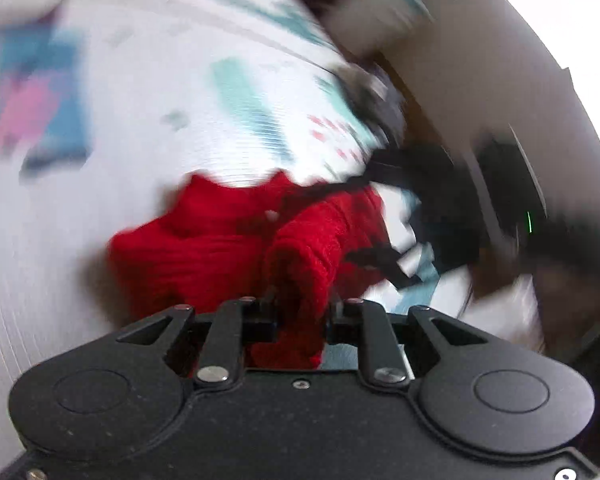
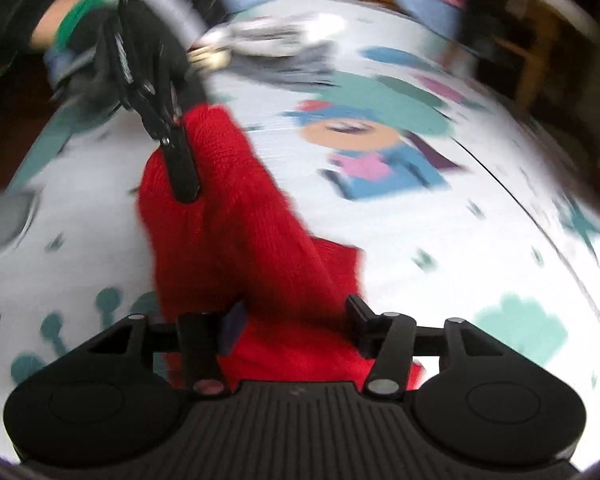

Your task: Fold clothes

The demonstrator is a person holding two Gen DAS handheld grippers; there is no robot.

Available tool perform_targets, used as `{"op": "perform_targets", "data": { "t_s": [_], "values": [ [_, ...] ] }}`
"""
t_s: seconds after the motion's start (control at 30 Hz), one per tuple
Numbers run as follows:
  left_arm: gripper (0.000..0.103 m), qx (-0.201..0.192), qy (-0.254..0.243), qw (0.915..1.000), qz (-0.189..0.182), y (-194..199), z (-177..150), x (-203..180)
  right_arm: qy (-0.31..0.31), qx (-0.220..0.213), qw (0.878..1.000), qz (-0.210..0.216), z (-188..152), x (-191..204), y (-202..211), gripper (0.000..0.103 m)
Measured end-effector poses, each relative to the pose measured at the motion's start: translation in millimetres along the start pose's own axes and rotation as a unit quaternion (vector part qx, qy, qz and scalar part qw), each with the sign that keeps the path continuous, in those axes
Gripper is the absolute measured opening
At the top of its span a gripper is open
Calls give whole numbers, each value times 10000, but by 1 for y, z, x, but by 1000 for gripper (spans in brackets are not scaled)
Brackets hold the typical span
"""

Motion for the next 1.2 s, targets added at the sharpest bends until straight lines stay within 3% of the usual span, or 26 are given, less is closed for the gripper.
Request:
{"op": "perform_targets", "data": {
  "t_s": [0.1, 0.2, 0.27, 0.33, 0.4, 0.47, 0.5, 0.57, 0.6, 0.67, 0.7, 0.77, 0.87, 0.9, 1.0, 1.03, 1.1, 1.17, 1.2],
  "values": [
    [17, -164, 981, 9950, -25, -4, 21, 40, -769, 32, 9967, -265, -19, -22, 5, 60],
    [18, -226, 1335, 9907, -104, -8, 26, 54, -1275, -15, 9912, -359, -31, -35, 6, 60],
    [18, -281, 998, 9945, -108, -7, 25, 44, -1431, -55, 9891, -354, -34, -41, 4, 61],
    [18, -345, 172, 9992, -74, -3, 18, 28, -1296, 13, 9914, -205, -32, -41, -2, 73],
    [18, -431, -430, 9981, -84, 2, 9, 18, -1059, 89, 9943, 16, -26, -38, -10, 77],
    [18, -545, -381, 9977, -132, 5, 5, 23, -868, 219, 9953, 359, -19, -35, -20, 77],
    [18, -606, -310, 9975, -187, 6, 3, 25, -708, 253, 9960, 487, -15, -32, -22, 75],
    [19, -742, -41, 9970, -230, 7, 3, 31, -444, 377, 9957, 725, -12, -27, -26, 53],
    [20, -829, 45, 9963, -200, 6, 6, 33, -381, 444, 9944, 878, -11, -25, -27, 34],
    [38, -965, -73, 9953, -5, 5, 9, 32, -343, 522, 9917, 1123, -8, -23, -25, 31],
    [39, -1025, -215, 9945, 74, 7, 10, 29, -308, 575, 9906, 1206, -8, -23, -24, 31],
    [37, -1109, -544, 9922, 171, 10, 12, 22, -315, 683, 9868, 1433, -5, -23, -22, 30],
    [25, -936, -1532, 9837, -123, 10, 2, -1, -361, 911, 9780, 1840, 1, -23, -19, 30],
    [25, -895, -1699, 9812, -196, 10, -2, -6, -252, 1012, 9768, 1873, 3, -21, -18, 35],
    [25, -872, -1709, 9808, -361, 12, -8, -7, 175, 1249, 9801, 1533, 5, -20, -24, 80],
    [25, -927, -1594, 9825, -274, 10, -5, -3, 225, 1314, 9802, 1464, 4, -20, -26, 79],
    [26, -1118, -1272, 9850, 320, 8, 5, 14, 183, 1423, 9790, 1446, -1, -20, -29, 75],
    [50, -1319, -1305, 9800, 725, 12, 11, 17, 190, 1424, 9820, 1230, -5, -25, -21, 75],
    [52, -1442, -1476, 9753, 792, 17, 13, 12, 155, 1402, 9841, 1080, -8, -29, -14, 75]
  ]
}}
Point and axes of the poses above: each gripper's, at about its wrist camera, not at the fingertips, and y roughly against the way its jaws point, x to its left, z to its top, the point moved 8 cm from there along -y, roughly the way its jaws point, and after that the axes turned 13 degrees about y, right-handed, at the moved point
